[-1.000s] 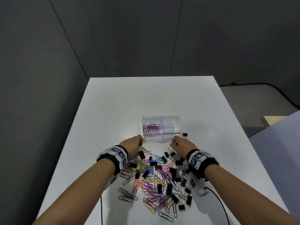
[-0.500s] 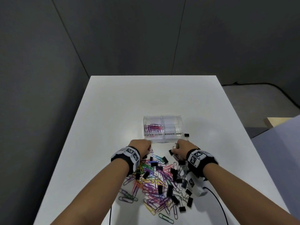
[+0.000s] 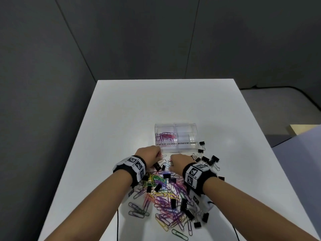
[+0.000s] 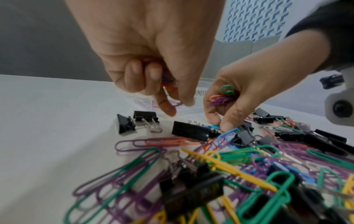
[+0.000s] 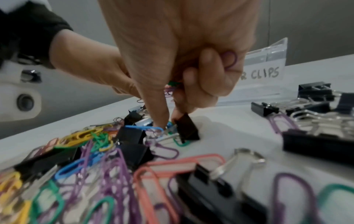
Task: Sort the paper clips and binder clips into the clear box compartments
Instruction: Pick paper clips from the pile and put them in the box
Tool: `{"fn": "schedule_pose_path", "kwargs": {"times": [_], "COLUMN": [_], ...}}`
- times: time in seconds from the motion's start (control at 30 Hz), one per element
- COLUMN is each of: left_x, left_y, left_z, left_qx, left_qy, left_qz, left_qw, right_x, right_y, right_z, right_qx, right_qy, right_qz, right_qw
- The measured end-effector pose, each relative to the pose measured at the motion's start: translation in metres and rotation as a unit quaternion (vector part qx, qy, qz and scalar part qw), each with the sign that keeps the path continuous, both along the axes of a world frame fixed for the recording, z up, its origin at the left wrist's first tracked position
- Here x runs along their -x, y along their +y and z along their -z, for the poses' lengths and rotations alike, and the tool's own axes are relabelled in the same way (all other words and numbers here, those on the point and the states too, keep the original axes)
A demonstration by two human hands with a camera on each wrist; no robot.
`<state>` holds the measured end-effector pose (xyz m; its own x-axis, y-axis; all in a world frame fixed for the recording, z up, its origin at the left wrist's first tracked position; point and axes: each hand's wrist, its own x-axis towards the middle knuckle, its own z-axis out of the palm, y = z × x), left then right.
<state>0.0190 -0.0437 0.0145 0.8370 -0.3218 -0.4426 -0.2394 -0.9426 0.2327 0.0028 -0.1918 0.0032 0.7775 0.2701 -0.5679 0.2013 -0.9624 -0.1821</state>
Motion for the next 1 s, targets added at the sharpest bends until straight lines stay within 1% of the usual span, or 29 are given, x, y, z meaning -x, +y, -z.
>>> {"fn": "schedule_pose_path", "kwargs": {"times": [0.13, 0.3, 0.43, 0.5, 0.57, 0.7, 0.8, 0.9, 1.0], "left_x": [0.007, 0.012, 0.02, 0.025, 0.026, 0.027, 0.029, 0.028, 0.027], "left_y": [0.008, 0.02, 0.037, 0.044, 0.049, 0.052, 0.046, 0.036, 0.027], "left_z": [0.0, 0.0, -0.001, 0.0, 0.001, 0.003, 0.004, 0.005, 0.009], "left_qx": [0.027, 0.046, 0.028, 0.003, -0.023, -0.047, -0.047, -0.077, -0.086], "left_qy": [-0.008, 0.034, 0.011, 0.025, 0.034, 0.016, 0.004, -0.005, -0.008], "left_qz": [-0.027, -0.057, -0.059, -0.063, -0.052, -0.027, -0.002, 0.032, 0.032], "left_qw": [0.999, 0.997, 0.998, 0.998, 0.998, 0.998, 0.999, 0.996, 0.996], "right_x": [-0.003, -0.001, 0.004, 0.008, 0.012, 0.017, 0.014, 0.012, 0.015], "right_y": [0.003, -0.006, -0.012, -0.014, -0.016, -0.025, -0.037, -0.043, -0.036], "right_z": [0.001, 0.0, -0.001, -0.001, 0.0, -0.002, -0.006, -0.009, -0.014], "right_qx": [0.018, 0.022, 0.024, 0.03, 0.03, 0.011, 0.009, -0.008, -0.029], "right_qy": [0.017, 0.046, 0.046, 0.038, 0.029, 0.014, 0.003, -0.019, -0.03], "right_qz": [-0.004, -0.002, 0.003, -0.001, 0.0, -0.004, 0.005, 0.019, 0.019], "right_qw": [1.0, 0.999, 0.999, 0.999, 0.999, 1.0, 1.0, 1.0, 0.999]}}
